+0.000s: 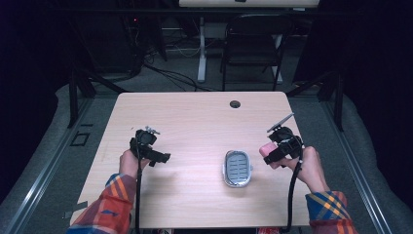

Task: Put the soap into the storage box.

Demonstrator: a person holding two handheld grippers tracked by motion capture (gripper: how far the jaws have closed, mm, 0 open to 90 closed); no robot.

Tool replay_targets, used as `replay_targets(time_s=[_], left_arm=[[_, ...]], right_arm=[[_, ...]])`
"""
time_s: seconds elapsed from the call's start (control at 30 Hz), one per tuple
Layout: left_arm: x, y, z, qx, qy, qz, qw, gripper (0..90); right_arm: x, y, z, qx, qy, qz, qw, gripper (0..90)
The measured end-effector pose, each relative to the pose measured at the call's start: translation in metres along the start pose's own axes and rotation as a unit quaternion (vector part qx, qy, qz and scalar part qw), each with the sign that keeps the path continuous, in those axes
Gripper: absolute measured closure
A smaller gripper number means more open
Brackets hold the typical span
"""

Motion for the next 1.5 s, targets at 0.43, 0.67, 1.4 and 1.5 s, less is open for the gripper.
replay_targets(time_s=[0.43,0.67,1.4,1.5], left_arm=[[0.0,0.0,0.001,0.001,-0.001,0.0,1.0,0.0],[0.0,0.0,0.0,0.001,-0.002,-0.001,1.0,0.0],[0.001,0.001,0.0,0.001,-0.004,0.001,1.0,0.0],[0.001,0.001,0.001,0.001,-0.004,0.0,1.0,0.0]], right_arm=[[-0.001,0.007,-0.011,-0.005,-0.004,0.003,1.0,37.4],[-0.003,0.013,-0.016,-0.008,-0.002,0.004,1.0,37.4],[0.006,0.049,-0.04,-0.056,-0.007,-0.042,0.9975,37.3],[0.01,0.052,-0.042,-0.057,-0.008,-0.046,0.9973,37.4]])
Point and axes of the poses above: each handheld gripper's, and its own axes: x roughly forward along the jaws, y roughly out of its top, z roughly to its right, the point moved 1 cm from there along x, roughly forward along the jaws, and after that the axes turned 7 degrees about -x, right-handed, at the moved point
